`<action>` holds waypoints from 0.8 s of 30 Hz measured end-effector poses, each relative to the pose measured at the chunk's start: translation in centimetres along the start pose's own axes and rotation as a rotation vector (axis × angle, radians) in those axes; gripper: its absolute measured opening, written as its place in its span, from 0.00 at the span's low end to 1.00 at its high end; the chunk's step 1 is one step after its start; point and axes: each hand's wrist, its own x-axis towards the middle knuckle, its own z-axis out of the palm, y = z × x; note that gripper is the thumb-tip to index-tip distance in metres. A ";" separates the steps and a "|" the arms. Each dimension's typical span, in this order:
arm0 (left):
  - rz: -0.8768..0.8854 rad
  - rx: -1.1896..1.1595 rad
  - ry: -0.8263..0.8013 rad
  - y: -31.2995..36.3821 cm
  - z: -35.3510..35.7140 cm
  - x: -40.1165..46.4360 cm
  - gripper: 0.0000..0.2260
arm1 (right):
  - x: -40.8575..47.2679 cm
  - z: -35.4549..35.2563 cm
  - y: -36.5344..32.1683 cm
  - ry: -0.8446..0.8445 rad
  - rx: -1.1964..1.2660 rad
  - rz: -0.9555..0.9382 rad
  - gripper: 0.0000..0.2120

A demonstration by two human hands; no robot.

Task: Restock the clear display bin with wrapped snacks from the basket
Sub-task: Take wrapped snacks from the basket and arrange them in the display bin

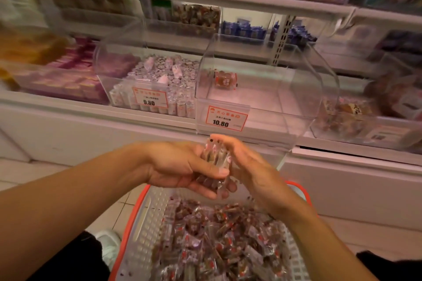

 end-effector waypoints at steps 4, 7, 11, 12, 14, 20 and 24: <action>0.043 0.216 -0.081 3.3 -0.2 -0.6 0.08 | -0.3 -2.8 -3.7 -0.116 -0.236 -0.107 0.28; 0.069 0.246 -0.107 5.3 -0.1 -0.4 0.05 | 0.4 -3.6 -7.4 -0.034 -0.476 -0.203 0.26; 0.133 0.244 -0.042 7.9 -0.4 -0.6 0.09 | 3.1 -4.2 -11.7 -0.135 -0.646 -0.193 0.26; 0.150 0.236 -0.023 8.3 -0.6 -0.6 0.11 | 3.8 -4.3 -12.6 -0.187 -0.658 -0.177 0.25; 0.203 0.186 0.018 9.1 -1.0 -0.7 0.15 | 5.4 -4.6 -13.7 -0.262 -0.634 -0.160 0.20; 0.486 0.020 0.704 11.3 -3.7 -1.8 0.20 | 12.5 -8.3 -13.2 0.005 -0.296 -0.065 0.15; 0.508 0.708 1.313 9.9 -6.3 -1.2 0.18 | 18.6 -10.7 -9.8 0.347 -0.243 0.258 0.12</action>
